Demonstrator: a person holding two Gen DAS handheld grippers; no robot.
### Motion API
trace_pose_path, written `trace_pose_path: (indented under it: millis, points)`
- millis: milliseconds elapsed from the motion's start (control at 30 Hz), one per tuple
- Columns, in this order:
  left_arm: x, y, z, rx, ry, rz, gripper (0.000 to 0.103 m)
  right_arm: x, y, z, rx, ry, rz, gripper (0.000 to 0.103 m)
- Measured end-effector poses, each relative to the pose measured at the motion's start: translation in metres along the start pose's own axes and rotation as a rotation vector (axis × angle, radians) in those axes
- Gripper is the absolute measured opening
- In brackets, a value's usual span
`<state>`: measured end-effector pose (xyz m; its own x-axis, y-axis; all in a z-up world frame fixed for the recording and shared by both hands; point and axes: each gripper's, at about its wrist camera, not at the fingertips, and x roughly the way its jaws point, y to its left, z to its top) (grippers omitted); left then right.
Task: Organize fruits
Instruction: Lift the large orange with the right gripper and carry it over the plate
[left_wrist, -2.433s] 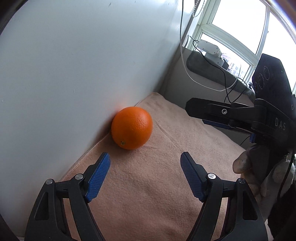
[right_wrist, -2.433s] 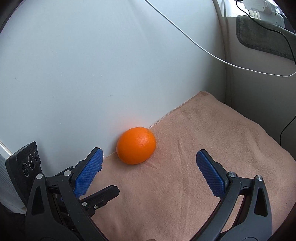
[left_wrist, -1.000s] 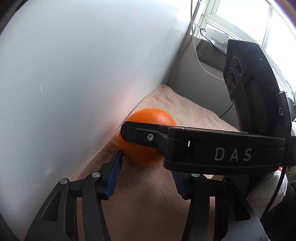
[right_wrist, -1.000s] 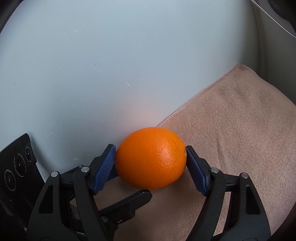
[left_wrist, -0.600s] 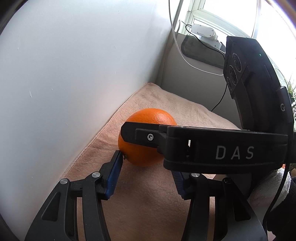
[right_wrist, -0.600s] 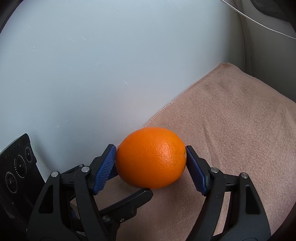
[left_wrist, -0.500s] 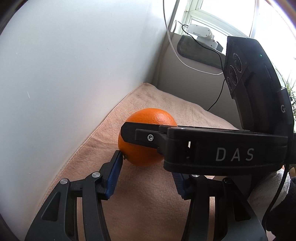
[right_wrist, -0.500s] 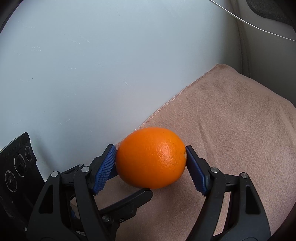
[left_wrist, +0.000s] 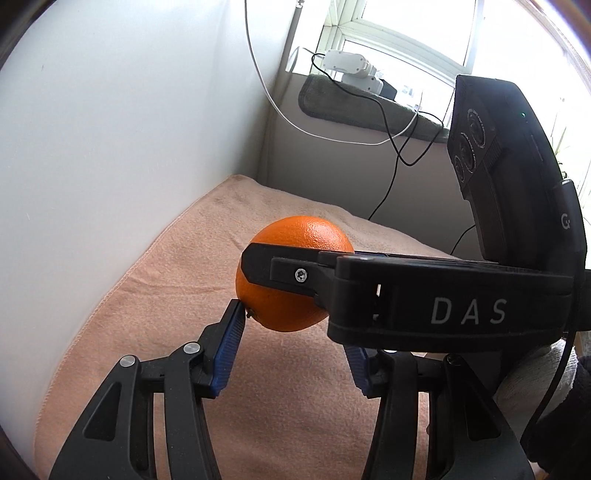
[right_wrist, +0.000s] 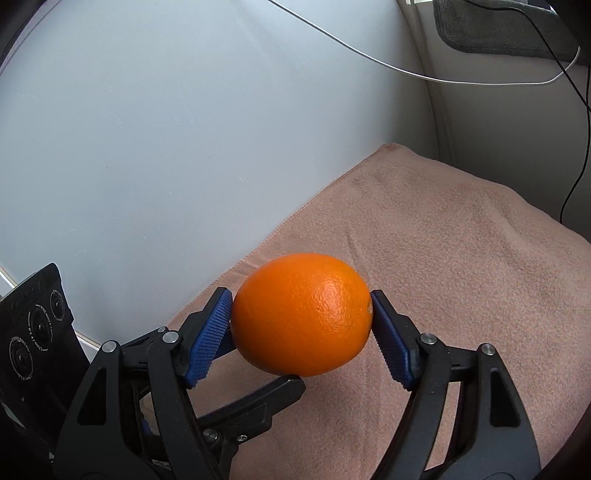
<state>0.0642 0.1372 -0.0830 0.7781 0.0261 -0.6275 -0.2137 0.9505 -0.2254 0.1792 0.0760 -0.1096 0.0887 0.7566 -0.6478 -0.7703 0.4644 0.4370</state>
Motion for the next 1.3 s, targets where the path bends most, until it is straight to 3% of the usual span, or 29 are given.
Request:
trace_pose_path:
  millis: [733, 1300]
  points:
    - [0.01, -0.112, 0.01, 0.15, -0.002, -0.181, 0.051, -0.128, -0.056, -0.028, 0.111, -0.152, -0.146, 0.078]
    - [0.024, -0.186, 0.008, 0.238, 0.048, -0.337, 0.051, -0.208, -0.102, -0.057, 0.203, -0.222, -0.268, 0.078]
